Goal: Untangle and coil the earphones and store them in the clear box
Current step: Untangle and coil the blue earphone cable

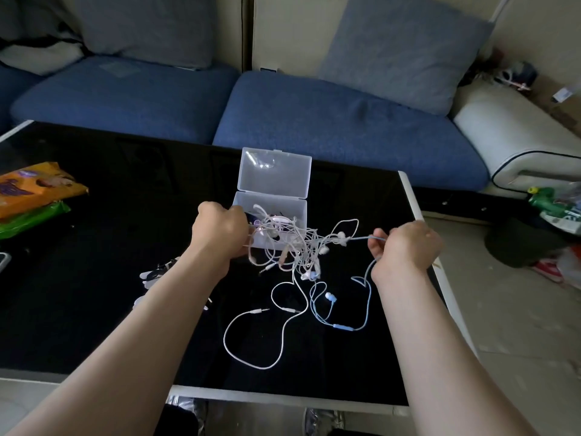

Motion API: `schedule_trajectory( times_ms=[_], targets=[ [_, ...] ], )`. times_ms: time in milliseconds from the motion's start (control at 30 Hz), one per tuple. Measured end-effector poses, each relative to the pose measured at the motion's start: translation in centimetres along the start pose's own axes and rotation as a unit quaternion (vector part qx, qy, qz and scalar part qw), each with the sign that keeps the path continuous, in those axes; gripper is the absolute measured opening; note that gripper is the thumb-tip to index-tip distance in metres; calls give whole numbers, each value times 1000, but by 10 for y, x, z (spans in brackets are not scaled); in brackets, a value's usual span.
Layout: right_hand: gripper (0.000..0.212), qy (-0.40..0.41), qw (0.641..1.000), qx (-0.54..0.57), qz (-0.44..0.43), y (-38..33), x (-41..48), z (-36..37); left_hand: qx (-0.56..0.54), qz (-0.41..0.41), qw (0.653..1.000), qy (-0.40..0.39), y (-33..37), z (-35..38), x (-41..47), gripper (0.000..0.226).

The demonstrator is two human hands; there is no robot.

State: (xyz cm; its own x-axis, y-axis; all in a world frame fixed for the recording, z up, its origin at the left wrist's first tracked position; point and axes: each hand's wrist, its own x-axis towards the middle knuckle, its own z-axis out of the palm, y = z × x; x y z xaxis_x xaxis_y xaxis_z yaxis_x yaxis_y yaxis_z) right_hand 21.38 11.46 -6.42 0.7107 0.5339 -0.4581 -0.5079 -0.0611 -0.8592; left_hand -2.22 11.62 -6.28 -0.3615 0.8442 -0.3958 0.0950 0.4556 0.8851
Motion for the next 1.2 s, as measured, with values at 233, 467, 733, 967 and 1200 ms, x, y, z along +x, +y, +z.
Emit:
schedule_trajectory(
  times_ms=[233, 467, 733, 967, 1200],
  targets=[
    [12, -57, 986, -141, -67, 9, 1, 1, -201, -29, 979, 11, 2, 8, 0, 25],
    [12, -59, 943, -258, -203, 15, 6, -2, -238, -50, 969, 31, 5, 8, -4, 17],
    [12, -66, 893, -282, -343, 8, -1, -11, -48, 73, 993, 83, -8, 5, -5, 30],
    [14, -204, 827, -388, -353, 6, 1, -25, 140, 123, 979, 83, -17, 5, -13, 37],
    [20, -368, 675, -593, -242, 4, -1, -55, 331, 173, 926, 49, -42, -4, -10, 15]
  ],
)
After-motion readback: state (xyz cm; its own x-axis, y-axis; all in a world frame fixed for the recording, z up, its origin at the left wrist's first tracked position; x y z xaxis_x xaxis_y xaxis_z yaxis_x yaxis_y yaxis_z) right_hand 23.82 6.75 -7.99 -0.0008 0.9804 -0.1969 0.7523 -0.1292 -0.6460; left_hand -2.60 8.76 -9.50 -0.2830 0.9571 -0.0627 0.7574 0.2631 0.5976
